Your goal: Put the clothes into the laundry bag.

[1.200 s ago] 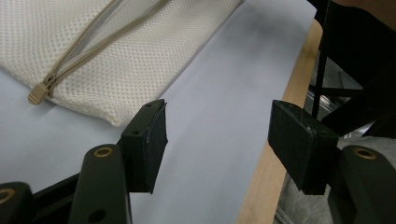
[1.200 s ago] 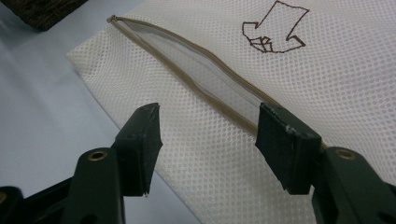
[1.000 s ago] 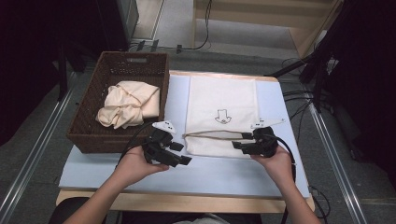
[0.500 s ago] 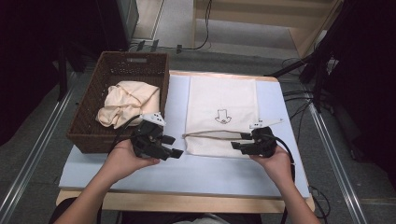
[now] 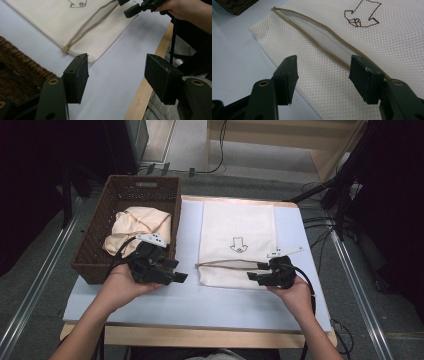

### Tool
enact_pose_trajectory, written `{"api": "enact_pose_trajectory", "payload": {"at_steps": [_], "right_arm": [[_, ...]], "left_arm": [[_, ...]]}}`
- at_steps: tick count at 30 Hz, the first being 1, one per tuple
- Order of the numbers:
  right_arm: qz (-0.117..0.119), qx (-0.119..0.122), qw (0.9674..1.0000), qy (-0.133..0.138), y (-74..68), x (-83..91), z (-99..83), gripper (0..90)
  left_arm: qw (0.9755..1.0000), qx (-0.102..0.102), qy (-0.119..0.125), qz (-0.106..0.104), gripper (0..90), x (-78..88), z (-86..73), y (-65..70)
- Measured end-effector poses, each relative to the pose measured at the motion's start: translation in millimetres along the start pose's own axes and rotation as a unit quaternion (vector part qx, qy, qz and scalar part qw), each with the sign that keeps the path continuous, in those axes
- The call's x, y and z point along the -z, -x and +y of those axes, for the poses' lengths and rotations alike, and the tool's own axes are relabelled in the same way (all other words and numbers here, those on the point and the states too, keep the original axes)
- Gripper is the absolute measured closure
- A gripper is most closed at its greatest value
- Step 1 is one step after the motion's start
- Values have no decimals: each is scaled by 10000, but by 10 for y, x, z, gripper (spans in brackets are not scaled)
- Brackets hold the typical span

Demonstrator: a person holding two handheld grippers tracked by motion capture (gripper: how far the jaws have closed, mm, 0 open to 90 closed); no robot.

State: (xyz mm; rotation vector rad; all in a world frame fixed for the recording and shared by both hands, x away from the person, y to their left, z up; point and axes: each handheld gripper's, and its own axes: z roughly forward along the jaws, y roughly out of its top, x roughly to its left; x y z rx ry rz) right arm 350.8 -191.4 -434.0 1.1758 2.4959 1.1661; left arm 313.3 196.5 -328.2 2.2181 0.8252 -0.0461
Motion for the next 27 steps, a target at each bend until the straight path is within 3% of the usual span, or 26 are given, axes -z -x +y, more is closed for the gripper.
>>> {"api": "enact_pose_trajectory", "payload": {"at_steps": [15, 16, 18, 25, 27], "right_arm": [[4, 7, 10000, -11, -4, -2, 5, 405], [-24, 26, 10000, 17, -7, -1, 9, 405], [-26, 16, 10000, 75, -10, 7, 22, 405], [28, 75, 9999, 118, -41, -20, 61, 405], [58, 89, 9999, 114, -53, -27, 73, 405]], "left_arm": [[9986, 146, 195, 464, 368, 306, -43, -177], [9978, 180, 232, 601, 365, 361, -64, -216], [9976, 225, 268, 594, 364, 389, -74, -239], [9947, 462, 324, 863, 363, 554, -95, -447], [9937, 582, 371, 884, 363, 578, -63, -548]]}}
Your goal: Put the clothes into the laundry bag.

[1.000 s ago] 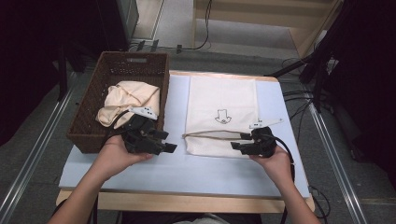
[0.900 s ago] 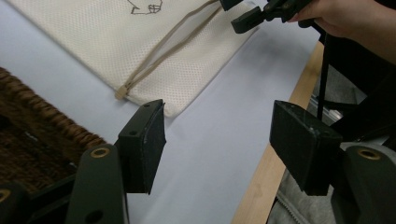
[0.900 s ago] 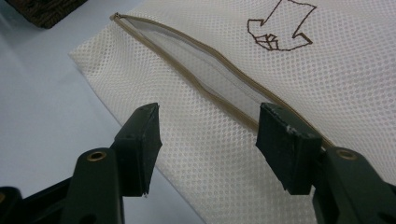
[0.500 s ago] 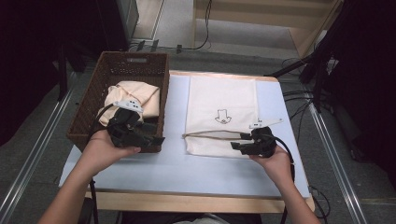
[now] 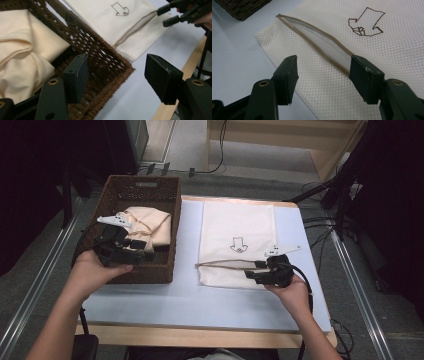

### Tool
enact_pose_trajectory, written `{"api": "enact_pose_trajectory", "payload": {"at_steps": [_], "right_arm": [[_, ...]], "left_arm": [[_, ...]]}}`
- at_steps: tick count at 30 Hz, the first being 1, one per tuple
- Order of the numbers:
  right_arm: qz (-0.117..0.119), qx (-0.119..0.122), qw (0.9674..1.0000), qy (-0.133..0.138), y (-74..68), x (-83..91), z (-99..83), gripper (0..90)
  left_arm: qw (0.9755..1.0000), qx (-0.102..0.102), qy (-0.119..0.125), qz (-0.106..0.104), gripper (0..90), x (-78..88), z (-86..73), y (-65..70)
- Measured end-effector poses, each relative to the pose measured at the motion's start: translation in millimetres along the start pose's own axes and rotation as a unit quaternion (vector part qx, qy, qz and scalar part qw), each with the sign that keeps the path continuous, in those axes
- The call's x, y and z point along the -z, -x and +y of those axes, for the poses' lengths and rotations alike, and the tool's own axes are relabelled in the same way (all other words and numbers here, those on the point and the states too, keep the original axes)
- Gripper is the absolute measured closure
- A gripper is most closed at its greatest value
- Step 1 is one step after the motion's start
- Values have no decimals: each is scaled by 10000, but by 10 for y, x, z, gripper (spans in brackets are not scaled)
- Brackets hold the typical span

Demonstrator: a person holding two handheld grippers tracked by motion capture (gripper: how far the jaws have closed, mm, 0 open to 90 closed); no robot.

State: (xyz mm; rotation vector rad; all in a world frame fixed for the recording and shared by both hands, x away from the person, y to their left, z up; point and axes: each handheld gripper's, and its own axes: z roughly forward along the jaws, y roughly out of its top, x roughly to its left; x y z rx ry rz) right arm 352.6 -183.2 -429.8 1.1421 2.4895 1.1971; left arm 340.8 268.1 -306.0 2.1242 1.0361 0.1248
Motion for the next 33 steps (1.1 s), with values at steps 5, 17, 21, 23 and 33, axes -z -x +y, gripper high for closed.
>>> {"api": "enact_pose_trajectory", "payload": {"at_steps": [5, 17, 21, 23, 33], "right_arm": [[25, 48, 10000, 20, -9, -16, 29, 405], [31, 12, 10000, 11, 2, -18, 24, 405], [42, 42, 10000, -28, -10, -34, 23, 405], [50, 42, 10000, -30, -10, -37, 24, 405], [59, 11, 10000, -16, 2, -31, 21, 405]], "left_arm": [[9996, 202, -38, 171, 358, -26, 125, -204], [9980, 284, -261, 499, 358, -230, 385, -547], [9972, 295, -347, 597, 353, -324, 378, -635], [9971, 301, -378, 587, 350, -356, 374, -661], [9918, 588, -561, 988, 100, -647, 356, -892]]}}
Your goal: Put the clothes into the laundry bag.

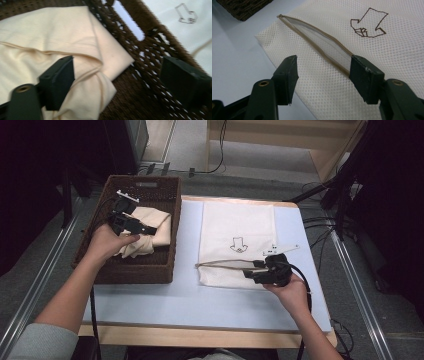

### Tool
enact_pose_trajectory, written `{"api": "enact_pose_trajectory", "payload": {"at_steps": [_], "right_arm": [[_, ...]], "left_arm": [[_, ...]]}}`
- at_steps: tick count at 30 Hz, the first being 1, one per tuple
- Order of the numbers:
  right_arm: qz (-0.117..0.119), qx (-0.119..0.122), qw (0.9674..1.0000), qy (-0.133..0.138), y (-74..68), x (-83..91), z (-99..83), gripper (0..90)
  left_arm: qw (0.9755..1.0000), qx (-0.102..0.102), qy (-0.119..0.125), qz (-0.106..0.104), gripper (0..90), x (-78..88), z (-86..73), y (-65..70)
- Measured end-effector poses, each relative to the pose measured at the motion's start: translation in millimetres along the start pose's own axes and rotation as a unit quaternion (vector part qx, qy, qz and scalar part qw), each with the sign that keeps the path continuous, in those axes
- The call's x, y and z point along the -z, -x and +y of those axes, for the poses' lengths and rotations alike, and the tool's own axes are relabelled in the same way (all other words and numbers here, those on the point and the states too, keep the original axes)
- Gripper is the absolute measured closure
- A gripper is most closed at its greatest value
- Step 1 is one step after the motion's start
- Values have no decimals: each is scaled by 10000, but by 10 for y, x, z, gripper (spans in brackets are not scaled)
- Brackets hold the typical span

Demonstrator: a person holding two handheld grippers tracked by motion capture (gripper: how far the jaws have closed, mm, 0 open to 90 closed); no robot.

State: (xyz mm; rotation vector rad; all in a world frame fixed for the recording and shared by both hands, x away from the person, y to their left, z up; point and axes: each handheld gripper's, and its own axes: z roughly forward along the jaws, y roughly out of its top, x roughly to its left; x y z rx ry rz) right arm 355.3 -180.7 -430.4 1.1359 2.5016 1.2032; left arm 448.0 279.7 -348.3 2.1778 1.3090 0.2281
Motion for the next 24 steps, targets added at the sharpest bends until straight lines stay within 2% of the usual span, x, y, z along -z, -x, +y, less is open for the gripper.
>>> {"api": "enact_pose_trajectory", "payload": {"at_steps": [1, 2, 3, 5, 7, 9, 11, 12, 14, 15, 17, 18, 19, 20, 22, 24], "right_arm": [[-9, -5, 10000, 2, -1, 2, 0, 405], [-9, -5, 10000, 2, -1, 2, 0, 405], [-9, -6, 10000, -3, 0, 2, 1, 405], [-10, 0, 10000, -2, 3, 2, 0, 405], [-2, 0, 10000, -4, 4, 3, 0, 405], [-10, -5, 10000, -4, 5, 3, 0, 405], [-19, -12, 10000, -6, 7, 1, -1, 405], [-20, -14, 10000, -10, 9, 1, -1, 405], [-15, -25, 10000, -16, 9, 3, -1, 405], [-17, -24, 10000, -18, 10, 2, -2, 405], [-19, -7, 10000, -42, 15, -3, -2, 404], [-10, -7, 10000, -42, 17, -6, -2, 405], [-10, -7, 10000, -42, 17, -6, -2, 405], [-22, -12, 10000, -50, 11, -4, -3, 405], [-18, -11, 10000, -41, 9, -2, -3, 405], [-23, -12, 10000, -33, 14, 3, -5, 405]], "left_arm": [[9999, 20, -31, 94, 64, -27, 7, -12], [9999, 20, -31, 94, 31, -27, 7, -12], [9996, 147, -85, 223, 19, -79, 16, -46], [9990, 322, -155, 266, 13, -127, 23, -102], [9985, 391, -191, 321, 0, -166, 24, -146], [9974, 548, -166, 433, 0, -209, 27, -196], [9971, 624, -143, 406, 0, -225, 28, -217], [9961, 729, -150, 483, 0, -260, 31, -238], [9958, 742, -176, 509, 0, -278, 32, -249], [9950, 855, -224, 455, 0, -325, 36, -274], [9945, 908, -287, 436, 0, -378, 43, -279], [9939, 877, -364, 562, 0, -421, 49, -270], [9939, 877, -364, 562, 0, -421, 49, -270], [9930, 907, -383, 657, 0, -471, 50, -277], [9922, 957, -374, 703, 0, -506, 44, -291], [9870, 1016, -579, 1100, 0, -607, 13, -331]]}}
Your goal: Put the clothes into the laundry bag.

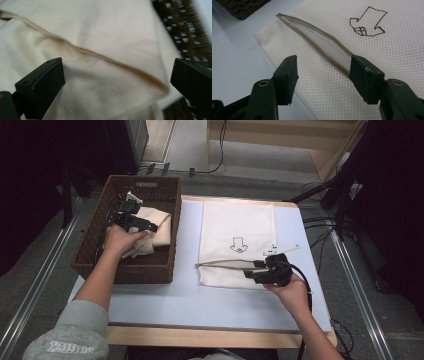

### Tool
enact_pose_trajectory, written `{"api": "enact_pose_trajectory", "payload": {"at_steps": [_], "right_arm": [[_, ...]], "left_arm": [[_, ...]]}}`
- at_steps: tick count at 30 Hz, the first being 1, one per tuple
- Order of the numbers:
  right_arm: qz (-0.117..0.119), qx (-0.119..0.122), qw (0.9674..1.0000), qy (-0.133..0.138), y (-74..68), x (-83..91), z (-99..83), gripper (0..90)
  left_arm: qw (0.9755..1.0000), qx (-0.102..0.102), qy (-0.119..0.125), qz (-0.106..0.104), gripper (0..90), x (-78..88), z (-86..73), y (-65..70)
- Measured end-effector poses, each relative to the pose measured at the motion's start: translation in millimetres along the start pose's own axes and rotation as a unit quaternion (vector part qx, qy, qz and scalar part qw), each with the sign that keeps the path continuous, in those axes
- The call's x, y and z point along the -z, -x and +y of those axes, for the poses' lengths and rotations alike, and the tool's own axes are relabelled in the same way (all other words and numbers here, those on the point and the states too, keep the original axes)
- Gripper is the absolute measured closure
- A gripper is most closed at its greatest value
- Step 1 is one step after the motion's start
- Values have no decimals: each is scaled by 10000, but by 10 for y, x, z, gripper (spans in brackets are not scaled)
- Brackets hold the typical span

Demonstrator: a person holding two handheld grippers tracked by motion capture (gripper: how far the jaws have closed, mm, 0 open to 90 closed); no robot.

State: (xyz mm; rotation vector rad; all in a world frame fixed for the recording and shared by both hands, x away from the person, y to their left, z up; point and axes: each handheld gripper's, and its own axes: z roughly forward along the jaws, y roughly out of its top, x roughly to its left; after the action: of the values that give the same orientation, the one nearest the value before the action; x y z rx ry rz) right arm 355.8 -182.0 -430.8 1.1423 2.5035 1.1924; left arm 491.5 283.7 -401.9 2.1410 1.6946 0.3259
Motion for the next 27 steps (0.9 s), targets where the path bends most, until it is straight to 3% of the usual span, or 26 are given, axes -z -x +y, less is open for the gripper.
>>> {"api": "enact_pose_trajectory", "payload": {"at_steps": [1, 2, 3, 5, 11, 27], "right_arm": [[3, 0, 10000, -2, 2, 2, -1, 404], [5, 12, 10000, -3, 5, 3, -2, 405], [5, 12, 10000, -3, 5, 3, -2, 405], [3, 18, 10000, -1, 9, 8, -5, 405], [4, 56, 10000, -12, -3, -1, -8, 404], [3, 45, 10000, -37, -1, -21, -5, 404]], "left_arm": [[10000, 0, 0, 0, 0, 0, 0, 0], [9997, 122, -202, 27, 0, -70, -14, -39], [9997, 122, -202, 27, 0, -70, -14, -39], [9992, 322, -239, -94, 0, -123, -27, -99], [9994, 244, -238, -31, 0, -251, -87, -132], [9997, 127, -204, 77, 0, -340, -108, -73]]}}
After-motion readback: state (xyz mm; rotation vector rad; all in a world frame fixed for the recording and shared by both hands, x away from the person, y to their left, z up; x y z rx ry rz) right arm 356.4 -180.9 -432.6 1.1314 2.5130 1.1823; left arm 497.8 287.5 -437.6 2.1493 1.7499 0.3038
